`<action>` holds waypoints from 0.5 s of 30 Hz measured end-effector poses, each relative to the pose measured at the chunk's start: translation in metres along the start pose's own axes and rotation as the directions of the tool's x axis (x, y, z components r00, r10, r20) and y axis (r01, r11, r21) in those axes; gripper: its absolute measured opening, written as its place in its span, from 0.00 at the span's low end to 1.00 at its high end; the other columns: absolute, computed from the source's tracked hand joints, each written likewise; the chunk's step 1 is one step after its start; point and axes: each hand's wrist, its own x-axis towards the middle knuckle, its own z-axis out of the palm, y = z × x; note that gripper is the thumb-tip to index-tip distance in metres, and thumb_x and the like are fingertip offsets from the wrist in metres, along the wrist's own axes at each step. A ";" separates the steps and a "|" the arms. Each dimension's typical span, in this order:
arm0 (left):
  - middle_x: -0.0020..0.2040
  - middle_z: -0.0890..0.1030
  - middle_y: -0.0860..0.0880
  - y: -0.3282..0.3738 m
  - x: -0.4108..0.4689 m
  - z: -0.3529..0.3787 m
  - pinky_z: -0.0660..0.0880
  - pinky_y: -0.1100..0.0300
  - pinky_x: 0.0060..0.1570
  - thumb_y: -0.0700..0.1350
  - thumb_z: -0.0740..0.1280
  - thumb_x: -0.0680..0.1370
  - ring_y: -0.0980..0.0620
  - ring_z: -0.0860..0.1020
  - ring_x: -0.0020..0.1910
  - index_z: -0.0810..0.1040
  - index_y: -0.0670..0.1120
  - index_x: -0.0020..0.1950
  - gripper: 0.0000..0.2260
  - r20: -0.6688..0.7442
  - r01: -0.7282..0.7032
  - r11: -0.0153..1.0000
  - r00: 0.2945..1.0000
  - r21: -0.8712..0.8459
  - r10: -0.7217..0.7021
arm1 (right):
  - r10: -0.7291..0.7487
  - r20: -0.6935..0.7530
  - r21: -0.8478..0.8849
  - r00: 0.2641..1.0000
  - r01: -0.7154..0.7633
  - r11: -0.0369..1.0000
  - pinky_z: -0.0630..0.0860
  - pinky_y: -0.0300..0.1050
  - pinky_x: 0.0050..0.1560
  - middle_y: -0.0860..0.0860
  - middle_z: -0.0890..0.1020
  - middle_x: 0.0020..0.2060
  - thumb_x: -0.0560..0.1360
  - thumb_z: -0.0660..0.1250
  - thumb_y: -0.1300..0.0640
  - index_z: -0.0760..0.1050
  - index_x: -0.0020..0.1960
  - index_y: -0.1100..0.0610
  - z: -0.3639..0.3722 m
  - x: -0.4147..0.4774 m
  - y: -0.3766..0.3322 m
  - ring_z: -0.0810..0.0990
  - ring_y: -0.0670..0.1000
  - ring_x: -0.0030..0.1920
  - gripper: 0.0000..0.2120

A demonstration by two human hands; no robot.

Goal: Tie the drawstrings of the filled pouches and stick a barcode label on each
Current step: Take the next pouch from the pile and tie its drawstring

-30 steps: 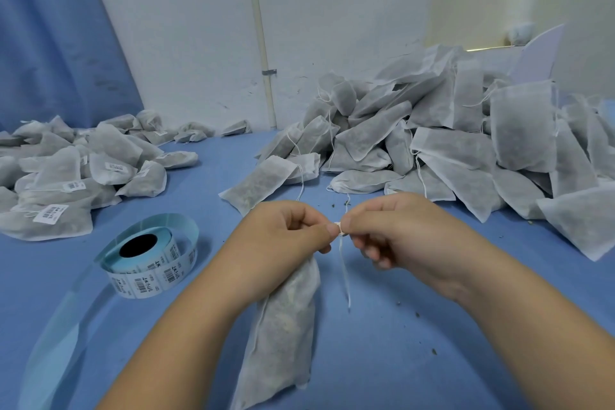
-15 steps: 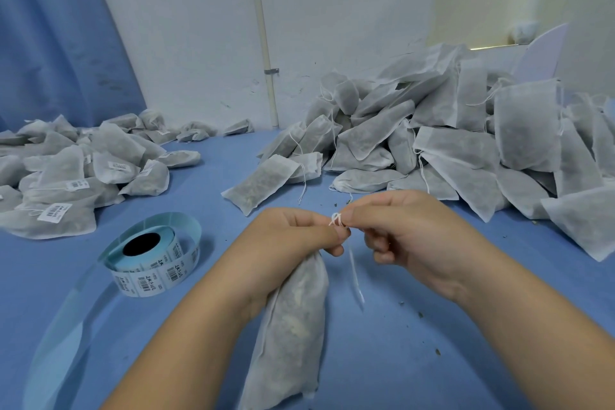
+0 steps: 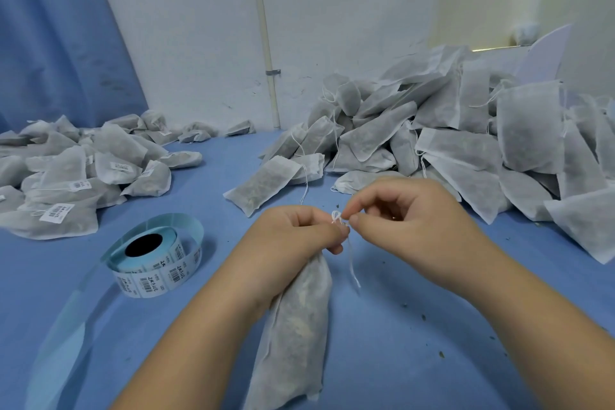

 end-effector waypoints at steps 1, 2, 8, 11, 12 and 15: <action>0.35 0.83 0.56 -0.001 0.000 0.000 0.68 0.61 0.40 0.51 0.74 0.73 0.63 0.74 0.31 0.82 0.53 0.33 0.08 -0.011 -0.004 1.000 1.000 0.013 0.004 | -0.005 0.001 -0.033 1.000 0.005 0.999 0.66 0.32 0.30 0.43 0.71 0.27 0.69 0.71 0.62 0.83 0.36 0.52 0.002 0.000 0.000 0.67 0.43 0.29 0.06; 0.35 0.83 0.56 -0.001 0.001 0.000 0.68 0.61 0.40 0.51 0.73 0.73 0.62 0.74 0.31 0.82 0.53 0.34 0.08 -0.021 -0.007 1.000 1.000 0.025 0.008 | -0.004 0.000 -0.046 1.000 0.004 0.999 0.66 0.33 0.30 0.44 0.71 0.27 0.69 0.72 0.61 0.82 0.36 0.52 0.003 -0.001 0.000 0.67 0.43 0.29 0.06; 0.36 0.84 0.56 -0.002 0.001 0.001 0.69 0.63 0.39 0.50 0.73 0.74 0.61 0.73 0.32 0.83 0.54 0.34 0.08 -0.050 -0.038 0.998 0.998 0.041 0.040 | 0.024 -0.013 -0.072 1.000 -0.024 0.997 0.65 0.33 0.28 0.42 0.71 0.24 0.70 0.71 0.61 0.81 0.35 0.53 0.003 0.000 0.003 0.66 0.44 0.27 0.06; 0.35 0.84 0.55 -0.002 0.001 0.003 0.70 0.70 0.35 0.49 0.73 0.74 0.61 0.75 0.32 0.83 0.53 0.35 0.08 -0.075 -0.073 0.995 0.994 0.069 0.079 | 0.034 -0.004 -0.094 0.999 -0.034 0.995 0.65 0.32 0.28 0.42 0.72 0.24 0.69 0.72 0.60 0.81 0.35 0.53 0.002 0.000 0.003 0.67 0.42 0.26 0.06; 0.35 0.84 0.54 -0.003 0.001 0.003 0.69 0.71 0.33 0.49 0.73 0.74 0.60 0.75 0.33 0.83 0.52 0.35 0.07 -0.088 -0.086 0.993 0.992 0.084 0.093 | 0.038 -0.002 -0.102 0.999 -0.038 0.994 0.65 0.32 0.28 0.42 0.72 0.24 0.69 0.72 0.59 0.82 0.35 0.52 0.002 0.000 0.003 0.67 0.42 0.26 0.05; 0.36 0.83 0.46 -0.006 0.003 0.006 0.68 0.65 0.34 0.49 0.73 0.73 0.57 0.73 0.33 0.83 0.52 0.37 0.05 -0.126 -0.111 0.983 0.983 0.144 0.130 | 0.052 -0.005 -0.129 0.999 -0.052 0.990 0.66 0.31 0.28 0.41 0.74 0.24 0.68 0.72 0.57 0.82 0.34 0.51 0.002 0.000 0.004 0.68 0.41 0.26 0.05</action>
